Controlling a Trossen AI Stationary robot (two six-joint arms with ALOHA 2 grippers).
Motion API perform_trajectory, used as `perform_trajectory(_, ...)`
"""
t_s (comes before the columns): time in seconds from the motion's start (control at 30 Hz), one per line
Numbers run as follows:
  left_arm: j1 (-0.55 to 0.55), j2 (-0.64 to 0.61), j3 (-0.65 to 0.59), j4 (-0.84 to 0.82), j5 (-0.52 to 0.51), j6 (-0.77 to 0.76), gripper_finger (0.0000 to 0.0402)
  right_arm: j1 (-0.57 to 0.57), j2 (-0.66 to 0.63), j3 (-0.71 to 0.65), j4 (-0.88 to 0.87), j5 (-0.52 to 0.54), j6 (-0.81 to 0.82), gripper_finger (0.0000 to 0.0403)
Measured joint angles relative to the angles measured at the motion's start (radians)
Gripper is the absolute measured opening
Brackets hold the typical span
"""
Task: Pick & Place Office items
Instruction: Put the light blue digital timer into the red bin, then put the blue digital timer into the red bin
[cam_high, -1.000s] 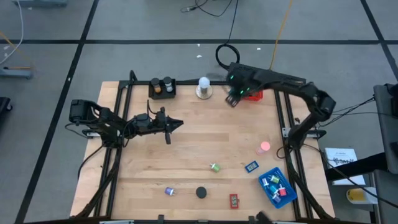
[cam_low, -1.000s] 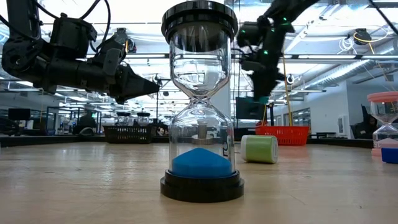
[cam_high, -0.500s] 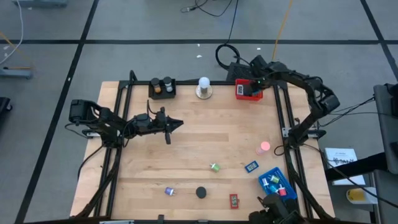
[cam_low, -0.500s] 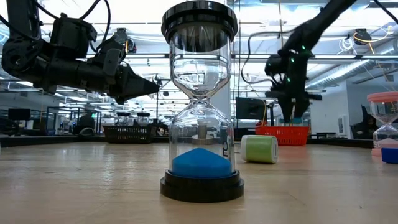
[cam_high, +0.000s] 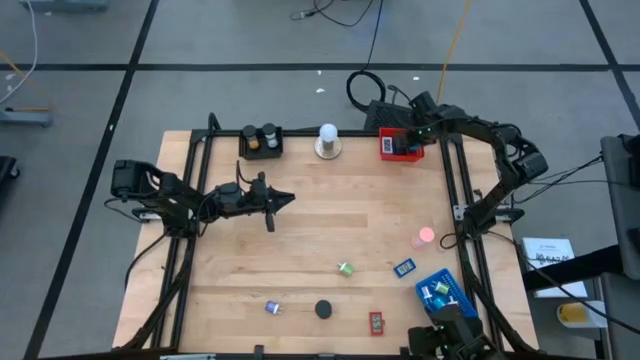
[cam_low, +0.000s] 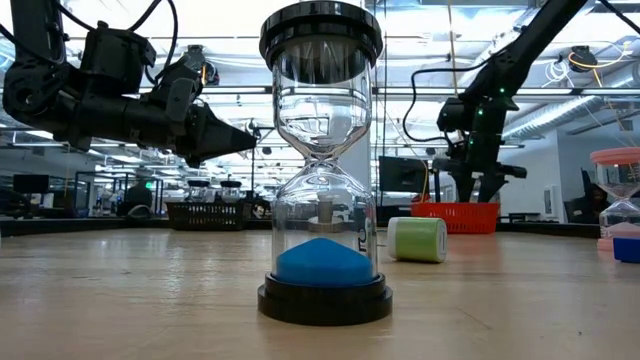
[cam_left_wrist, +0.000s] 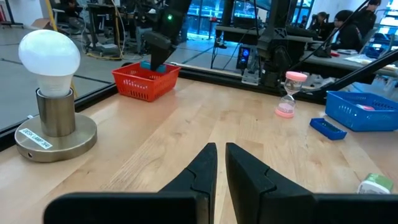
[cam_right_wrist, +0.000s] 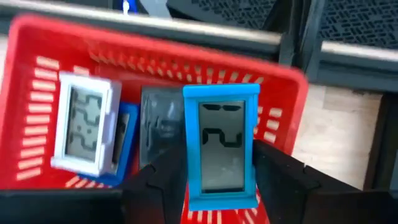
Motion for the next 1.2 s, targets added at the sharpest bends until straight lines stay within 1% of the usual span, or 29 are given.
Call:
perform_trajectory(0.37,0.000,0.000,0.000,0.000,0.000,0.000,0.0040,0.002,0.003,0.000,0.015,0.007,0.010,0.0158)
perform_trajectory(0.5,0.000,0.000,0.000,0.000,0.000,0.000,0.0040,0.004,0.003,-0.001,0.014,0.036,0.018,0.0157)
perform_trajectory(0.77,0.000,0.000,0.000,0.000,0.000,0.001,0.0040,0.014,0.003,-0.048,0.050,0.031,0.030,0.0158)
perform_trajectory(1.0,0.000,0.000,0.000,0.000,0.000,0.000,0.0040,0.013,0.003,-0.049,0.066,0.035,0.031,0.0176)
perform_trajectory(1.2,0.000,0.000,0.000,0.000,0.000,0.000,0.0040,0.016,0.003,-0.049,0.067,0.081,0.031,0.0180)
